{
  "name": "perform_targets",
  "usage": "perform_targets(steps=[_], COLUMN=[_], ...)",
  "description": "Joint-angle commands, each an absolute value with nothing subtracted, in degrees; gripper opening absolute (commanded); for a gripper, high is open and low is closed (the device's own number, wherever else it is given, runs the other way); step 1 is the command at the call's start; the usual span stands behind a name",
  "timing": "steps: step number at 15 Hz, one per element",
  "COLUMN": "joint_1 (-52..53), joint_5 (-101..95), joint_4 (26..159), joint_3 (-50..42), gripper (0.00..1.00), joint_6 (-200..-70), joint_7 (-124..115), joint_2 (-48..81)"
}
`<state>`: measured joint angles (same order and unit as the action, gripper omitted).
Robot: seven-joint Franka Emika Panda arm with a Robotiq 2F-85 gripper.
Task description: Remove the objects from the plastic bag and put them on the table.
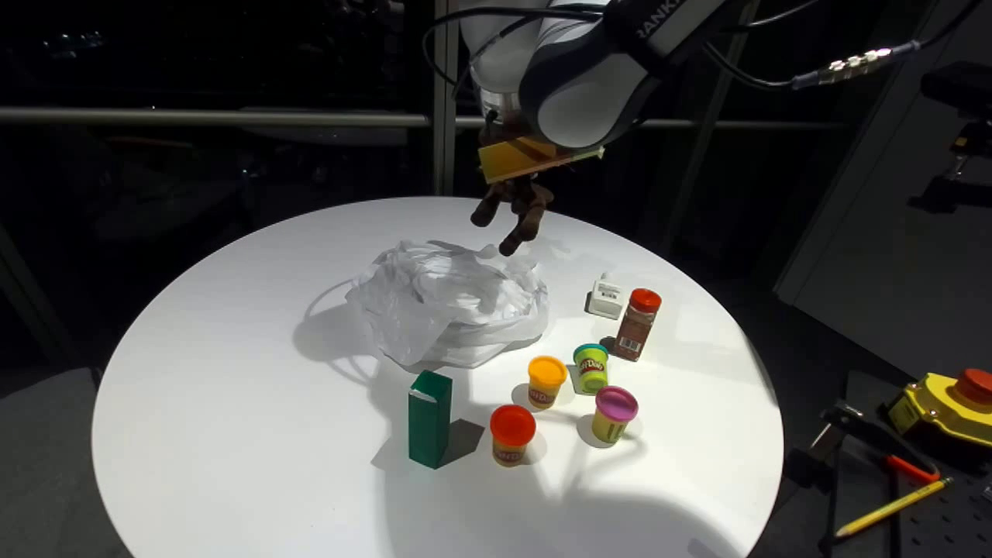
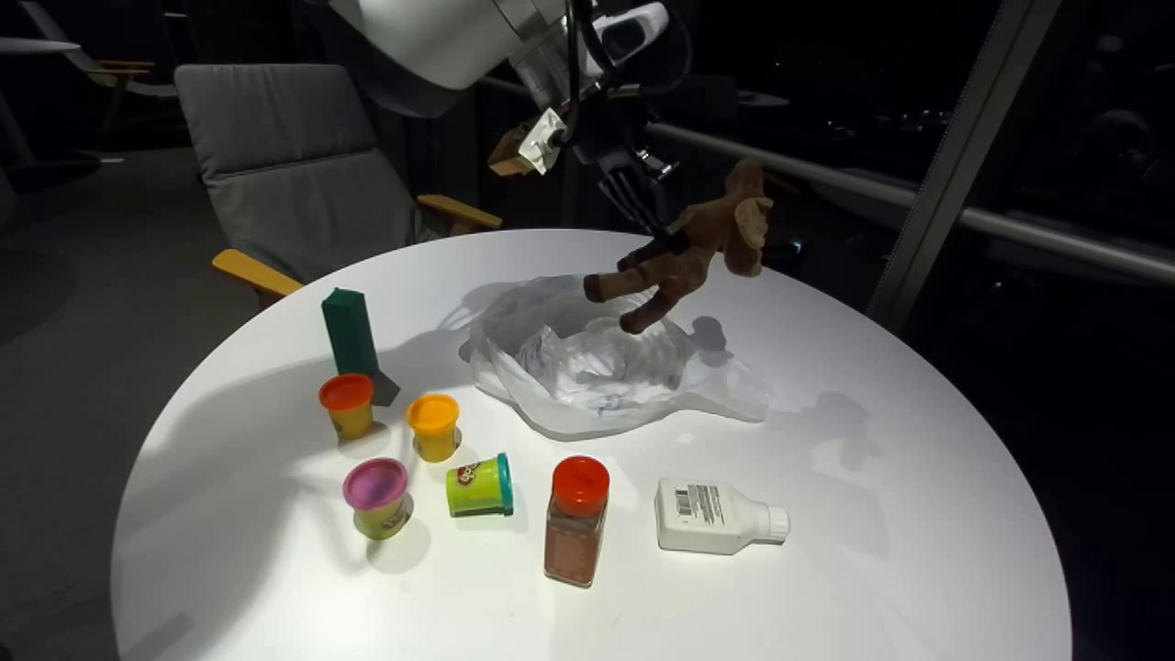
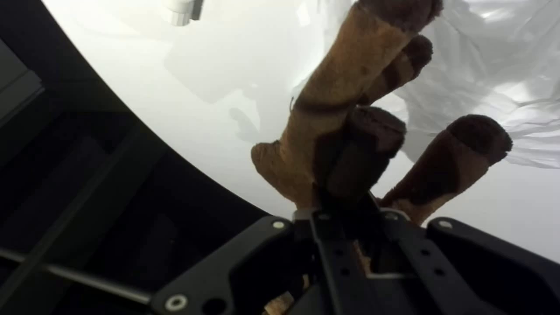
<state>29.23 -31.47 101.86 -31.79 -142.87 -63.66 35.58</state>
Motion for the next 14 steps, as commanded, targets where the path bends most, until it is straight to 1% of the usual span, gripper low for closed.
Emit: perform_targets(steps=[1, 6, 10, 14], joint_1=[29.26, 21.29, 14.35, 9.79], joint_5=[-39.07, -40.62, -37.16, -30.65], joint_4=[110.01, 118.68, 125.37, 132.2], joint_3=[-30.08, -19.37, -11.93, -6.15], gripper=[0.09, 0.09, 0.09, 0.09], joint_6=[-135.67, -126.93, -127.13, -129.7], joint_7=[-71.78, -74.1, -73.09, -68.82], joint_2=[25.9, 15.88, 9.55, 4.93])
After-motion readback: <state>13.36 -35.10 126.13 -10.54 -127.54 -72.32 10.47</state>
